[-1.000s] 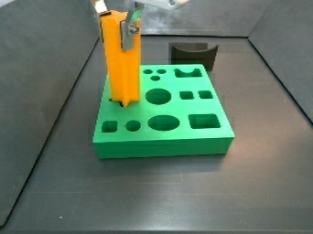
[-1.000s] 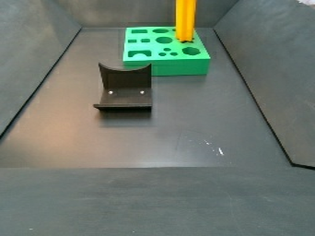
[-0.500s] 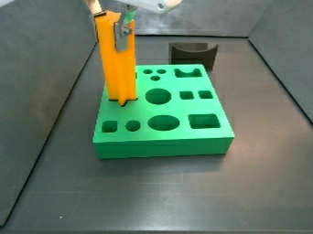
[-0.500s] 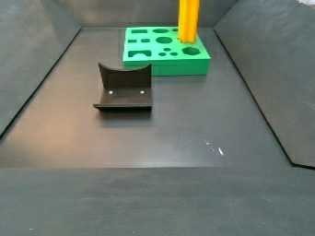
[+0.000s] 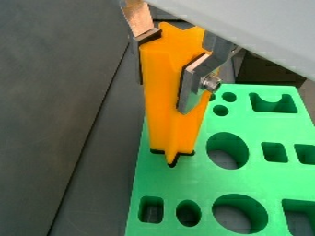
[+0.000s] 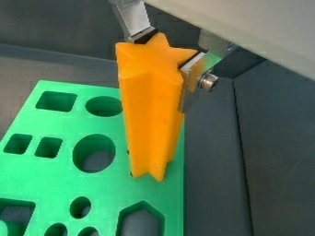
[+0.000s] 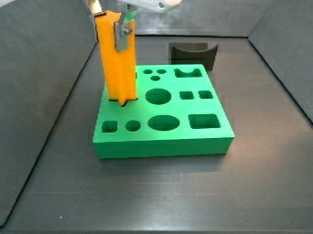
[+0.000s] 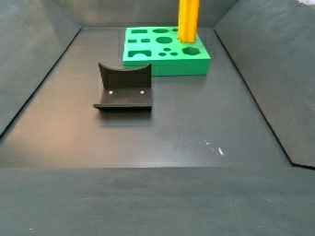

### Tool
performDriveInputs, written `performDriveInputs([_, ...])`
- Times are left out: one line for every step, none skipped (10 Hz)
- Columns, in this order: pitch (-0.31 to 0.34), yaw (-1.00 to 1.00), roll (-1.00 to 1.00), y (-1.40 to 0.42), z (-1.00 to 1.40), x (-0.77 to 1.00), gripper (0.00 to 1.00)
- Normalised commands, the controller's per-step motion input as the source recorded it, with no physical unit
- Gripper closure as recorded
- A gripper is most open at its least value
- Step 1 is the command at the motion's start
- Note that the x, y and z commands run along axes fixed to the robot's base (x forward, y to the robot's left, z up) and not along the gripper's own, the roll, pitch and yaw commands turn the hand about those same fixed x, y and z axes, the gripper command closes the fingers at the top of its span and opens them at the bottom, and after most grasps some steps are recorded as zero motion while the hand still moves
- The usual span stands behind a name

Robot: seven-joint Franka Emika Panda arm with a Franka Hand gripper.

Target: Insert the star object.

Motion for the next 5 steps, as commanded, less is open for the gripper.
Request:
performDriveInputs([-0.084,-0.13,-0.42,0.0,-0.24,0.0,1.0])
performDriveInputs([-0.057,-0.15,-0.35,0.0,-0.25,0.0,1.0])
performDriveInputs([0.0,-0.06,-0.13,0.01,-0.21,0.0,1.0])
performDriveInputs([0.0,-0.04,-0.03,0.0,-0.22,0.0,1.0])
performDriveInputs([0.0,-0.03,0.02,0.0,-0.34,0.0,1.0])
